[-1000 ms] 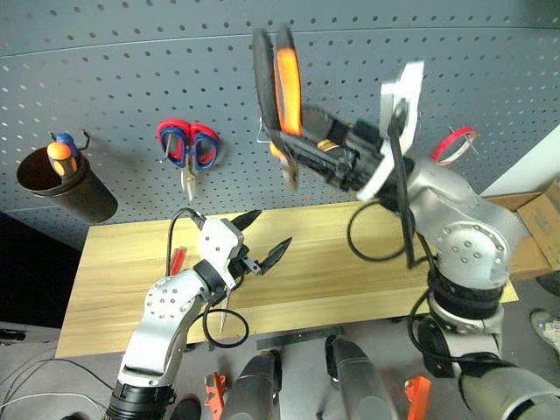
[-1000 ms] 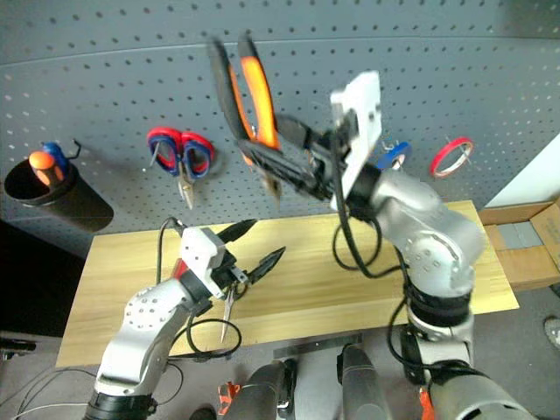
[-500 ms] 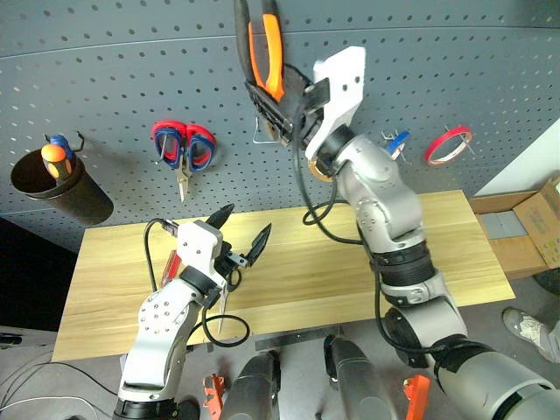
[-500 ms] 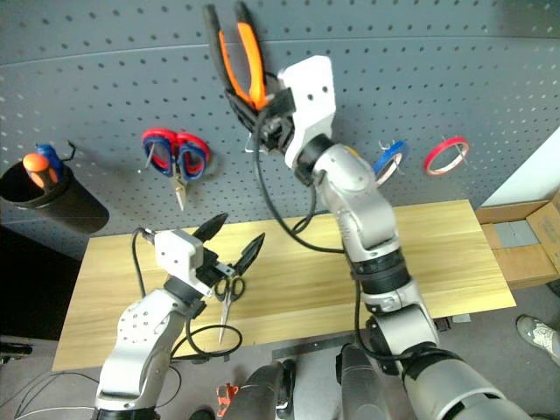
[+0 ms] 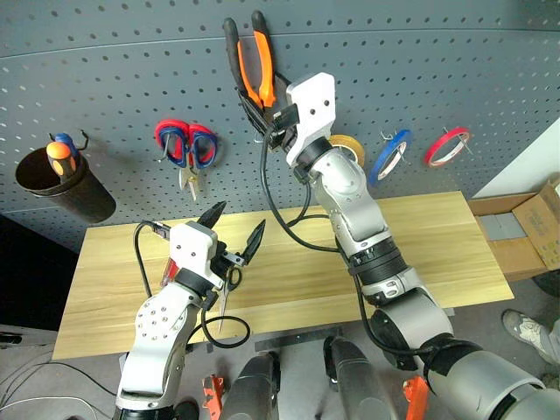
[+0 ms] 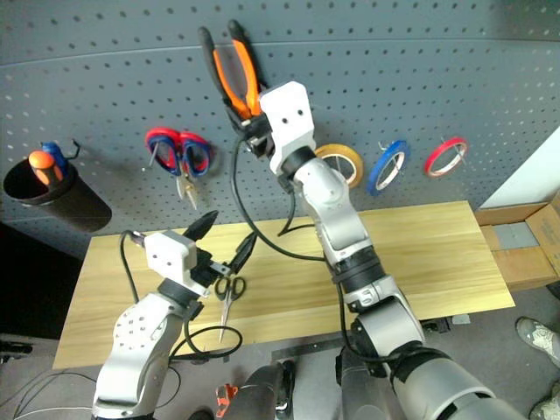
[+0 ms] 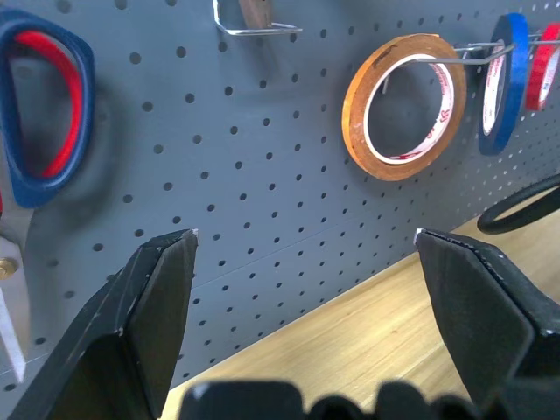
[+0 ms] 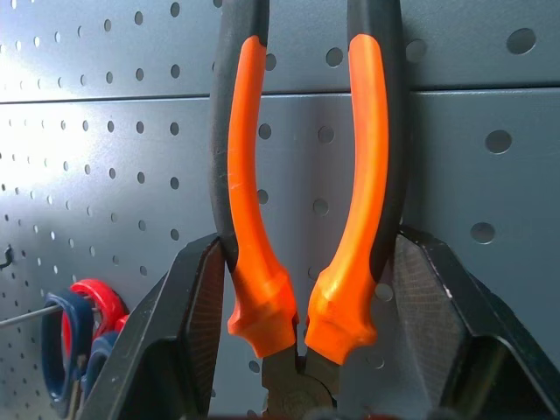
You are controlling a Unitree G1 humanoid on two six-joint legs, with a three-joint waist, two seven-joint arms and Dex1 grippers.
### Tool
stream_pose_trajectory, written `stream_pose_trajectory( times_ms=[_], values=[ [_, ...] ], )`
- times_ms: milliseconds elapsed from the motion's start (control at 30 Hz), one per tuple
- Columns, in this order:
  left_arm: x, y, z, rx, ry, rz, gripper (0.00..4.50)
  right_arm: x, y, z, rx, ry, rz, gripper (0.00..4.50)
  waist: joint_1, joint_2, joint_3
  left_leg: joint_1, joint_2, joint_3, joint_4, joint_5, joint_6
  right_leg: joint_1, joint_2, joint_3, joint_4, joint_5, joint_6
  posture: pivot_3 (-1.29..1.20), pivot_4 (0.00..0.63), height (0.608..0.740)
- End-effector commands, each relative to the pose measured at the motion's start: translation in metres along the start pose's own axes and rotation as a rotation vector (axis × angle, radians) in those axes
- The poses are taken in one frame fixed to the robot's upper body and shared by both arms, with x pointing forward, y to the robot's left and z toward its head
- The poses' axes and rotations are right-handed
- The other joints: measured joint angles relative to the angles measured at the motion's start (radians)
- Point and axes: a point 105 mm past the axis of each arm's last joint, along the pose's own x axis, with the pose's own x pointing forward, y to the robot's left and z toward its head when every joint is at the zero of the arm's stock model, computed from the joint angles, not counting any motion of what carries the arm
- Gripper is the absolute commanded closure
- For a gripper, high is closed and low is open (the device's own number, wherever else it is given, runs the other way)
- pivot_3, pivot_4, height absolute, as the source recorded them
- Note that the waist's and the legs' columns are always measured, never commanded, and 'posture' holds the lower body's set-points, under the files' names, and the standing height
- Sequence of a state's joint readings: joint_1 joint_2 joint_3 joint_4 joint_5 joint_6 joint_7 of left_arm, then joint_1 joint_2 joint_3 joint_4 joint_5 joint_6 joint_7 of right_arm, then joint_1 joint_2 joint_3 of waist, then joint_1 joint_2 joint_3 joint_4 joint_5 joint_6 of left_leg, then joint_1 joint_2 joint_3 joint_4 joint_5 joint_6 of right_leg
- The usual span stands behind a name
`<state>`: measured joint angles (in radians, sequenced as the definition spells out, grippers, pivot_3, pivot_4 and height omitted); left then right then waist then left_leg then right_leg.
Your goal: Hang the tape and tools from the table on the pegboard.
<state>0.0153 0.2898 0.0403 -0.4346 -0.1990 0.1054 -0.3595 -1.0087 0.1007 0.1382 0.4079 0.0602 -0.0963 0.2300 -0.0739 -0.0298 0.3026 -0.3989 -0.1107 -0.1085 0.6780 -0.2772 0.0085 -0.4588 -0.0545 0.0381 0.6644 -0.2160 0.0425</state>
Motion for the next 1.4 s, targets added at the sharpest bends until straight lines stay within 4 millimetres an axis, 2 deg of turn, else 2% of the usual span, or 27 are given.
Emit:
stream_pose_trajectory(
  times_ms=[33,133,300,333,500,633,733,867,1033,1267,1333,1400],
  values=[
    [-0.003,0.0,0.014,0.028,-0.044,0.007,0.25,-0.001,0.003,0.002,-0.026,-0.027,-0.018,2.18,0.002,-0.001,-0.001,0.0,0.0,0.0,0.0,0.0,0.0,0.0,0.0,0.0,0.0,0.0,0.0,0.02,0.247,0.74],
    [-0.003,0.0,0.012,0.035,-0.031,0.006,0.25,-0.008,0.011,-0.016,-0.038,0.021,-0.015,2.18,0.009,-0.001,-0.004,0.0,0.0,0.0,0.0,0.0,0.0,0.0,0.0,0.0,0.0,0.0,0.0,0.02,0.247,0.74],
    [-0.004,-0.002,0.009,0.05,-0.008,-0.005,0.25,-0.016,0.012,-0.035,-0.047,0.08,-0.042,2.18,0.016,-0.002,-0.006,0.0,0.0,0.001,0.0,0.0,0.0,0.0,0.0,0.0,-0.001,0.0,0.0,0.03,0.246,0.74],
    [-0.005,-0.002,0.009,0.052,-0.005,-0.005,0.25,-0.016,0.011,-0.037,-0.04,0.084,-0.051,1.48,0.016,-0.001,-0.007,0.0,0.0,0.001,0.0,0.0,0.0,0.0,0.0,0.0,-0.001,0.0,0.0,0.03,0.246,0.74],
    [-0.005,-0.001,0.008,0.057,0.001,-0.003,0.25,-0.015,0.003,-0.035,-0.036,0.081,-0.076,0.04,0.02,-0.001,-0.009,0.001,0.0,0.001,0.0,0.0,0.0,0.001,0.0,0.0,-0.001,0.0,0.0,0.03,0.246,0.74],
    [-0.003,0.009,0.003,-0.009,0.035,0.045,0.25,-0.02,0.0,-0.03,-0.033,0.073,-0.062,0.04,0.023,-0.001,-0.011,0.001,0.0,0.001,0.001,0.0,0.0,0.002,0.0,0.0,-0.001,0.002,0.0,0.02,0.246,0.74],
    [-0.003,0.014,-0.002,-0.035,0.07,0.059,0.25,-0.031,-0.003,-0.025,-0.022,0.088,-0.045,0.04,0.027,-0.002,-0.011,0.001,0.0,0.001,0.001,0.0,0.0,0.002,0.0,-0.001,-0.001,0.002,0.0,0.01,0.248,0.74],
    [-0.008,0.017,-0.011,-0.04,0.114,0.05,0.25,-0.055,-0.008,-0.024,-0.04,0.15,-0.025,0.04,0.03,-0.001,-0.011,0.001,0.0,0.001,0.001,0.0,0.0,0.001,0.0,-0.001,-0.003,0.002,0.0,0.0,0.249,0.74],
    [-0.015,0.019,-0.027,-0.081,0.197,0.031,0.25,-0.091,-0.006,-0.027,0.004,0.28,0.1,0.04,0.03,-0.001,-0.011,0.0,0.001,0.001,0.0,0.0,0.0,0.001,0.0,0.0,-0.004,0.002,0.0,-0.02,0.252,0.74],
    [-0.034,0.018,-0.049,-0.143,0.383,-0.043,0.25,-0.166,0.031,-0.031,0.279,0.572,0.495,0.04,0.031,-0.001,-0.012,0.0,0.002,0.0,0.0,-0.001,0.001,0.003,0.0,0.0,-0.006,0.002,0.0,-0.03,0.257,0.74],
    [-0.045,0.019,-0.059,-0.136,0.486,-0.037,0.25,-0.188,0.041,-0.037,0.33,0.66,0.575,0.04,0.031,-0.001,-0.012,0.0,0.002,0.0,0.0,-0.001,0.001,0.003,0.0,0.0,-0.006,0.002,0.0,-0.03,0.259,0.74],
    [-0.055,0.022,-0.073,-0.137,0.598,0.003,0.25,-0.204,0.044,-0.051,0.326,0.749,0.599,0.04,0.031,-0.001,-0.012,0.0,0.002,0.0,0.0,-0.001,0.002,0.003,0.0,0.0,-0.006,0.002,0.0,-0.02,0.261,0.74]
  ],
)
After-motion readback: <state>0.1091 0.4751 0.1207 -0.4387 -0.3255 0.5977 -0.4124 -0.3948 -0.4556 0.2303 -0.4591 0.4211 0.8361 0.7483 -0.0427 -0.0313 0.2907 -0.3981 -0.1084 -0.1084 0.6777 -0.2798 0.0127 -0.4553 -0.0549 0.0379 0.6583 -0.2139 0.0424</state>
